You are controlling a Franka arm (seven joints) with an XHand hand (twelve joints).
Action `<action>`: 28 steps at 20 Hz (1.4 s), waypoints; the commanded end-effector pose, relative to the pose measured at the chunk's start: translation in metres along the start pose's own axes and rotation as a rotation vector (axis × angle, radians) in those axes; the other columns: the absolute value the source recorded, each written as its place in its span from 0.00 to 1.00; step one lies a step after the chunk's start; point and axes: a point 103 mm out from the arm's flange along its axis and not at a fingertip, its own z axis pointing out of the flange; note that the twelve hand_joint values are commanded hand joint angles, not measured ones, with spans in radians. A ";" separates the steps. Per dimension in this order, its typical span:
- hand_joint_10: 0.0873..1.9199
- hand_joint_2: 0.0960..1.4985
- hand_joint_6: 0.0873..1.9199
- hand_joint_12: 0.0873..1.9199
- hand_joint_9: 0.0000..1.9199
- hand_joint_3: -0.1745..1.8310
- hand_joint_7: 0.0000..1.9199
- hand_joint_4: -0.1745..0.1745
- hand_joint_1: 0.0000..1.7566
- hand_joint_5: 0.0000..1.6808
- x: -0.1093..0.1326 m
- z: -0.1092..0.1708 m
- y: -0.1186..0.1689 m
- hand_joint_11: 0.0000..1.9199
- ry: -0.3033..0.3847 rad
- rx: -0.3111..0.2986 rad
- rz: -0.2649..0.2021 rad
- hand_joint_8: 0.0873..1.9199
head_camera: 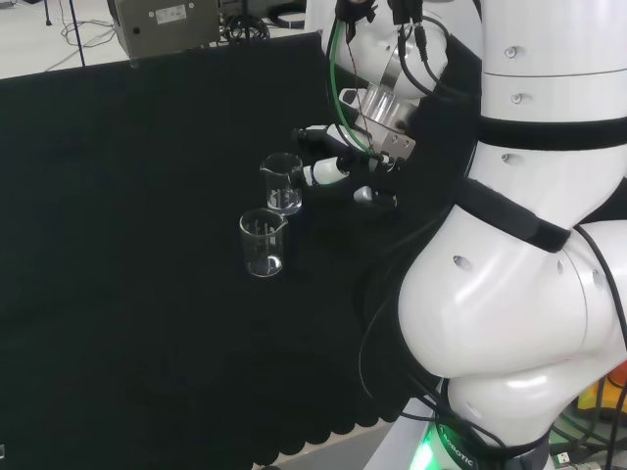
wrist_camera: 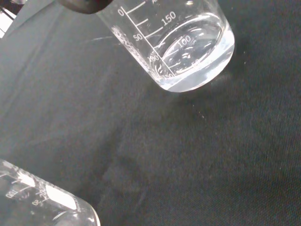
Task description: Pick up the beaker on the right.
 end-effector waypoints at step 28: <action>0.31 0.55 0.00 0.70 0.17 0.00 0.14 0.34 0.51 0.30 -0.002 0.032 0.025 0.00 0.114 -0.032 -0.109 0.35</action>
